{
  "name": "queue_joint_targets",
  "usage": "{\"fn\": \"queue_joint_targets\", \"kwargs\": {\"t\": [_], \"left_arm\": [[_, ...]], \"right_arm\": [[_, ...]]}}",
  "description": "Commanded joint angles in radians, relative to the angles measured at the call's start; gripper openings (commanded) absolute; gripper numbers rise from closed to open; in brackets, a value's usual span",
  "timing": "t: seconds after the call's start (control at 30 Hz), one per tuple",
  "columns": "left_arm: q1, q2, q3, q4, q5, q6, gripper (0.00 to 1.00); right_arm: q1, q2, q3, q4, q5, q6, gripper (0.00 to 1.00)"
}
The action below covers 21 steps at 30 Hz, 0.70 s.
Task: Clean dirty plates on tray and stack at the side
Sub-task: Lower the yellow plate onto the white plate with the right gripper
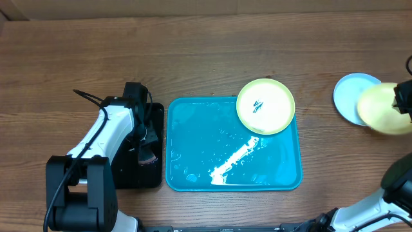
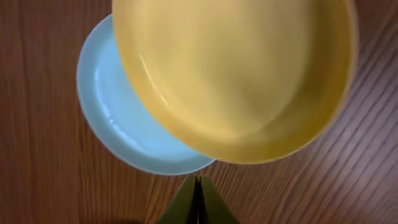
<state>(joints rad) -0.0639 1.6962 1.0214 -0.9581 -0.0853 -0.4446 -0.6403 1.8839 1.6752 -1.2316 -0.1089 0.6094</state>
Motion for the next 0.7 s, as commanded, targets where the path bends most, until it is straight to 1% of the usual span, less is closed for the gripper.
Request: {"fn": "queue_joint_targets", "kwargs": {"t": [0.0, 0.13, 0.27, 0.3, 0.33, 0.37, 0.4, 0.47, 0.53, 0.6, 0.67], "left_arm": [[-0.003, -0.019, -0.007, -0.003, 0.007, 0.015, 0.04], [-0.003, -0.019, -0.007, -0.008, 0.007, 0.015, 0.04], [-0.003, -0.019, -0.007, -0.011, 0.001, 0.015, 0.04], [-0.003, -0.019, -0.007, -0.011, 0.001, 0.015, 0.04], [-0.003, -0.019, -0.007, -0.011, 0.001, 0.015, 0.04], [-0.003, -0.019, -0.007, -0.013, 0.000, 0.015, 0.04], [-0.003, -0.019, -0.007, -0.013, 0.000, 0.016, 0.04], [-0.003, -0.019, -0.007, -0.013, 0.000, 0.016, 0.05], [-0.003, -0.019, -0.007, -0.013, 0.000, 0.016, 0.04], [-0.003, -0.019, -0.007, -0.013, 0.000, 0.019, 0.04], [-0.003, -0.019, -0.007, -0.013, 0.000, 0.019, 0.04]], "right_arm": [[-0.024, 0.010, 0.026, 0.004, 0.048, 0.010, 0.04], [-0.021, 0.036, 0.026, 0.005, 0.041, -0.032, 0.04], [-0.004, 0.055, 0.026, 0.008, 0.047, -0.034, 0.04], [-0.001, 0.059, 0.026, 0.011, 0.050, -0.034, 0.08], [0.001, 0.063, 0.025, 0.011, 0.056, -0.034, 0.21], [0.002, 0.067, 0.024, 0.012, 0.060, -0.034, 0.32], [0.003, 0.072, 0.024, 0.012, 0.064, -0.034, 0.40], [0.003, 0.086, 0.024, 0.009, 0.064, -0.035, 0.42], [0.003, 0.097, 0.023, 0.008, 0.063, -0.037, 0.52], [0.008, 0.109, 0.019, 0.018, 0.063, -0.055, 0.52], [0.014, 0.125, 0.014, 0.032, 0.063, -0.069, 0.45]]}}
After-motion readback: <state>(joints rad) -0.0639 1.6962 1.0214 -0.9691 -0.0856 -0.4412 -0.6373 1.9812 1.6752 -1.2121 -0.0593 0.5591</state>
